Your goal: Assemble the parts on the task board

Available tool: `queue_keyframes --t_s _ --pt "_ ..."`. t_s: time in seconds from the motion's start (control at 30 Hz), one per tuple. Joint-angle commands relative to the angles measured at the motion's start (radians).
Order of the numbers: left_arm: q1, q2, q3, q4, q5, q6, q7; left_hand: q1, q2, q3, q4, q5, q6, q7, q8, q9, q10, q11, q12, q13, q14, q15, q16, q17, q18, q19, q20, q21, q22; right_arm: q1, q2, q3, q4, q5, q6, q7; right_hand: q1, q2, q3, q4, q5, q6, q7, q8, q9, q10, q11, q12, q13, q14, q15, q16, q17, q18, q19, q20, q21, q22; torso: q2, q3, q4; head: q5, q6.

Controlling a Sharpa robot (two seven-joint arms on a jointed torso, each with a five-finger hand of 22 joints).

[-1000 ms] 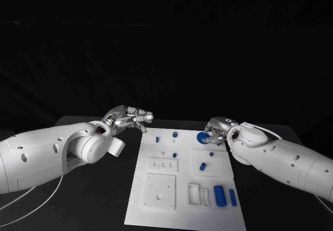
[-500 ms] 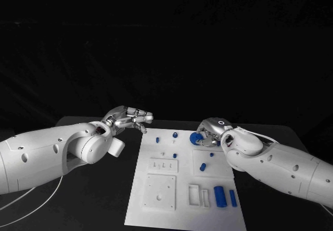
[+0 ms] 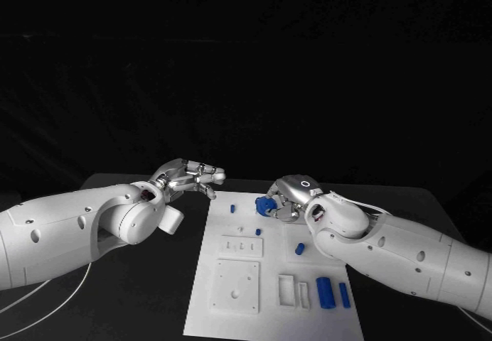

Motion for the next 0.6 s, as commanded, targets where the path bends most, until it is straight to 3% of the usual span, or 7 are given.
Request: queue_keyframes --t_s 0.03,0.23,0.37,0.6 --pt "0.001 0.003 0.001 0.004 -0.004 0.012 0.006 0.002 0.005 -0.001 -0.006 0.007 -0.003 -0.001 -0.001 0.001 -0.008 -0.001 0.003 0.001 -0.009 0.0 0.005 -0.001 -0.001 -0.008 -0.001 0.006 0.001 0.0 0.021 -0.004 -0.015 -0.027 -0.012 -0.007 0.003 -0.008 -0.001 0.007 0.001 0.007 -0.002 0.006 -0.001 0.008 0.0 -0.003 0.0 -0.002 -0.006 0.0 -0.003 -0.014 0.044 -0.007 0.001 0.116 0.001 -0.0008 0.0008 0.001 0.001" --pt "0.001 0.006 0.001 0.007 -0.005 0.014 0.006 0.002 0.005 -0.001 -0.006 0.007 -0.003 -0.001 -0.001 0.001 -0.008 -0.001 0.003 0.001 -0.009 0.0 0.005 -0.001 -0.001 -0.008 -0.001 0.006 0.001 0.0 0.068 -0.015 -0.06 -0.029 -0.014 -0.001 0.005 -0.008 -0.003 0.006 0.004 0.006 -0.002 0.007 -0.001 0.008 0.0 -0.003 0.0 -0.002 -0.006 0.0 -0.003 -0.015 0.045 -0.008 0.001 0.116 0.002 -0.0002 0.001 0.004 0.0" --pt "0.001 0.009 0.001 0.006 -0.006 0.015 0.006 0.002 0.005 -0.001 -0.006 0.007 -0.003 -0.001 -0.001 0.001 -0.008 -0.001 0.003 0.001 -0.009 0.0 0.005 -0.001 -0.001 -0.008 -0.001 0.006 0.001 -0.001 0.09 -0.021 -0.082 -0.029 -0.012 0.003 0.005 -0.007 -0.006 0.006 0.008 0.004 -0.001 0.006 -0.002 0.008 0.0 -0.004 0.0 -0.002 -0.007 -0.002 -0.005 -0.014 0.045 -0.008 0.0 0.116 0.005 -0.0036 0.0061 0.002 0.002" --pt "0.001 0.013 0.0 0.003 -0.006 0.017 0.006 0.002 0.005 -0.001 -0.006 0.007 -0.003 -0.001 -0.001 0.001 -0.008 -0.001 0.003 0.001 -0.009 0.0 0.005 -0.001 -0.001 -0.008 -0.001 0.006 0.001 -0.001 0.12 -0.026 -0.12 -0.025 0.006 0.006 0.001 -0.005 -0.013 0.009 0.009 -0.001 0.0 0.006 -0.003 0.006 0.001 -0.007 -0.001 -0.003 -0.006 -0.004 -0.007 -0.014 0.045 -0.008 -0.003 0.115 0.007 -0.0066 0.0082 -0.002 0.001"
